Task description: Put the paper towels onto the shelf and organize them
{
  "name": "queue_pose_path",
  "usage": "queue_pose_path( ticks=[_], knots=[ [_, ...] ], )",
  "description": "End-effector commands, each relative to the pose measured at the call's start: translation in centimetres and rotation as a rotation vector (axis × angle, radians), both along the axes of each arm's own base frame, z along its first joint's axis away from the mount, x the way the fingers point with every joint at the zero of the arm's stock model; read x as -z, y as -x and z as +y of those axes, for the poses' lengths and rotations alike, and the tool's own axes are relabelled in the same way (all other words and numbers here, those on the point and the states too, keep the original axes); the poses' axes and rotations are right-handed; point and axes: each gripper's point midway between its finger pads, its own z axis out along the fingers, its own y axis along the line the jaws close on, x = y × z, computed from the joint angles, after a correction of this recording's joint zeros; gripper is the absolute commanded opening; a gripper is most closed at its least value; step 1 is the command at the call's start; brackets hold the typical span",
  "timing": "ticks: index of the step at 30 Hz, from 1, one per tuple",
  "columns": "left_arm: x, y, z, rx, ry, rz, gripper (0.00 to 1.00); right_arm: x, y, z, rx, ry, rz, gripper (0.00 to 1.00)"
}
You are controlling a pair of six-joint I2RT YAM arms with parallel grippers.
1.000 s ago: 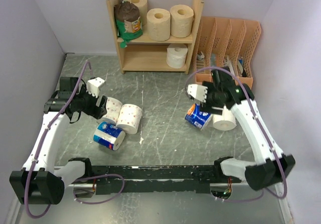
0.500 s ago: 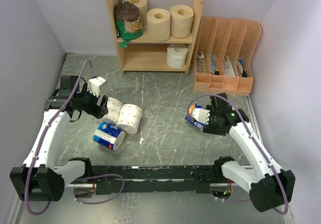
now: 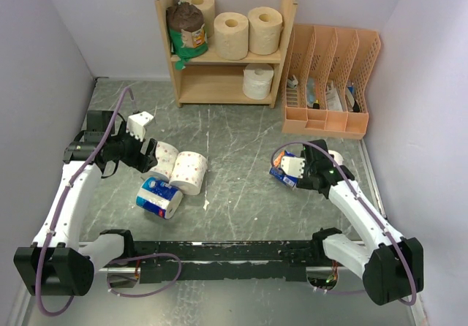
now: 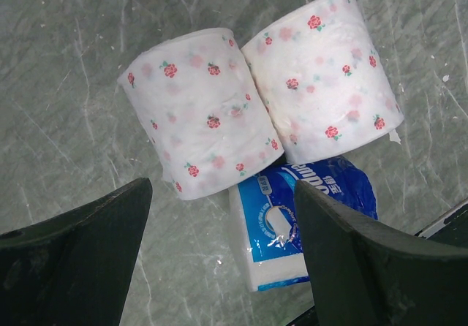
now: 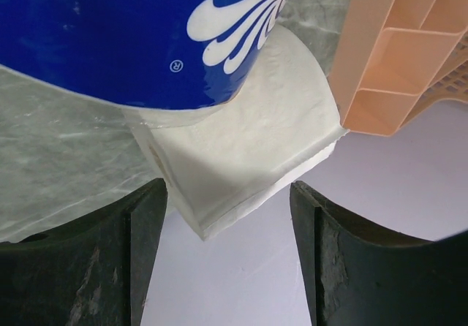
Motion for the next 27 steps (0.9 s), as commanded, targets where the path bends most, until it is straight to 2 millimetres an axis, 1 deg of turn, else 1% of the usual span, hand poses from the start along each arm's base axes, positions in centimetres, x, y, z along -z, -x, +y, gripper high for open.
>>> queue_pose_path(
  ticks=[1, 7, 12, 16, 17, 18, 19, 20, 21, 22, 24, 26, 27],
  knots=[
    [-0.6, -0.3, -0.1, 0.015, 0.008, -0.024, 0.90, 0.0, -1.1, -1.0, 0.033, 0.046, -0.062, 0.67],
    [-0.5, -0.3, -0.1, 0.015, 0.007, -0.023, 0.90, 1.1, -0.5, -1.7, 0.052, 0.066, -0.045, 0.66],
    [-0.4, -0.2, -0.1, 0.016, 0.008, -0.020, 0.90, 1.5, -0.2, -2.2, 0.054, 0.088, -0.061, 0.66],
    [-0.4, -0.3, -0.1, 0.016, 0.009, -0.021, 0.90, 2.0, -0.2, -2.4, 0.060, 0.091, -0.082, 0.59],
    [-0.4, -0.3, -0.1, 0.015, 0.009, -0.022, 0.90, 2.3, -0.1, -2.5, 0.059, 0.097, -0.082, 0.56],
    [-0.5, -0.3, -0.1, 0.014, 0.009, -0.023, 0.90, 2.5, -0.1, -2.6, 0.062, 0.101, -0.090, 0.50],
    [-0.4, -0.2, -0.1, 0.015, 0.011, -0.020, 0.90, 2.7, -0.1, -2.7, 0.065, 0.104, -0.098, 0.39],
    [-0.4, -0.2, -0.1, 0.016, 0.010, -0.021, 0.90, 3.0, -0.1, -2.8, 0.070, 0.104, -0.103, 0.23],
    [-0.4, -0.2, -0.1, 0.014, 0.010, -0.020, 0.90, 3.1, -0.2, -2.8, 0.076, 0.102, -0.107, 0.06],
    [-0.4, -0.2, -0.1, 0.014, 0.010, -0.021, 0.90, 3.1, -0.2, -2.8, 0.084, 0.095, -0.110, 0.00],
    [-0.4, -0.2, -0.1, 0.013, 0.008, -0.020, 0.90, 2.9, -0.3, -2.6, 0.089, 0.074, -0.110, 0.00],
    [-0.4, -0.2, -0.1, 0.014, 0.009, -0.017, 0.90, 1.8, -1.0, -2.1, 0.100, 0.034, -0.141, 0.00],
    [-0.4, -0.2, -0.1, 0.015, 0.010, -0.017, 0.90, 1.0, -1.4, -1.8, 0.108, 0.008, -0.158, 0.00]
  ],
)
